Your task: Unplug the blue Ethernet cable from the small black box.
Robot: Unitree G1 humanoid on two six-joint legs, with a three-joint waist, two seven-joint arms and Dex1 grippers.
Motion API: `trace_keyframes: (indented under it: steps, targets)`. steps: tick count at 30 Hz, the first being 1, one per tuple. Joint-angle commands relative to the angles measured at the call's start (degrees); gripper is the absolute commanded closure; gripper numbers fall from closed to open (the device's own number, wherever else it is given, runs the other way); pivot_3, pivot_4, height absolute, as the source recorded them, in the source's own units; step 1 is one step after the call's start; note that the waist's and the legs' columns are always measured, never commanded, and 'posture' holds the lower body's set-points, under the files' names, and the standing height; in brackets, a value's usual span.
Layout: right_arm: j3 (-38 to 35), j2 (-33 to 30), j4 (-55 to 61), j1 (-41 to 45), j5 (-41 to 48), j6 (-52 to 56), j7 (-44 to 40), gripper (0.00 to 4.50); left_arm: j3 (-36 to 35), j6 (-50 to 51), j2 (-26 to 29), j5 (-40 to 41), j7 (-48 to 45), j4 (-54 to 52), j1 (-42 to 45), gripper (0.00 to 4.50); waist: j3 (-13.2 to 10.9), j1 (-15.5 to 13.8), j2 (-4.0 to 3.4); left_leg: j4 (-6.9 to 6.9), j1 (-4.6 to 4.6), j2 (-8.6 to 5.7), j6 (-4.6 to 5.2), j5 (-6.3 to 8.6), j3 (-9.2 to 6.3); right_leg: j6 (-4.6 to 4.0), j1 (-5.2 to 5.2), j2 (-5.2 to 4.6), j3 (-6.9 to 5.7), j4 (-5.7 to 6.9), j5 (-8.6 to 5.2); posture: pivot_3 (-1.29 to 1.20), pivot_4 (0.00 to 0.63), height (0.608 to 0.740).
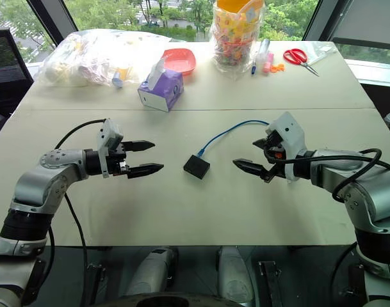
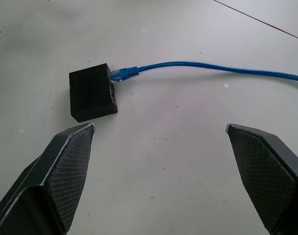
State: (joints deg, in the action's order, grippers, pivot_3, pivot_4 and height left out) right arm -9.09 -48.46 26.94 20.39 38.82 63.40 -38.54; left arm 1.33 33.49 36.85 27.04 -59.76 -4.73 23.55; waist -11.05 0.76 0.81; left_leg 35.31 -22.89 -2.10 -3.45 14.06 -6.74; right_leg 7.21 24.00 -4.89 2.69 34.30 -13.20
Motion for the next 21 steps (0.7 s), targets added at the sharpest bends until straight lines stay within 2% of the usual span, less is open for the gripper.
trace_keyframes:
  steps: [1,5,16,21]
  targets:
    - [0.05,-1.01,0.44,1.47,-0.24,-1.54,-0.67,0.00,-0.85,0.21,0.95,1.42,-1.17,-2.20,0.44,0.05,0.00,0.00,0.00,0.00,0.00,0.00,0.00,0.00,0.00,0.00,0.00,0.00,0.00,0.00,0.00,0.00,0.150,0.740]
    - [1.33,-1.97,-0.32,2.35,-1.14,-2.79,-1.82,0.00,-2.55,3.22,0.98,4.68,-1.20,-3.55,0.95,0.05,0.00,0.01,0.00,0.01,0.00,0.00,0.00,0.00,0.00,0.00,0.00,0.00,0.00,0.02,0.00,0.00,0.150,0.740]
    - [6.65,-2.56,-1.54,6.27,-3.63,-5.93,-4.26,0.00,-3.33,3.32,5.73,4.97,-2.46,-6.35,-2.47,0.05,0.00,0.08,0.00,0.06,0.01,0.01,-0.01,0.00,0.04,0.00,0.05,0.01,0.04,0.10,0.01,0.00,0.150,0.740]
    - [10.35,-4.68,-4.98,8.58,-7.67,-11.41,-8.84,0.00,-2.07,4.01,6.74,4.27,-1.96,-7.26,-1.96,0.05,0.00,0.03,0.00,0.15,-0.03,0.00,-0.01,0.00,0.04,0.00,0.05,0.01,0.04,0.13,0.01,0.00,0.150,0.740]
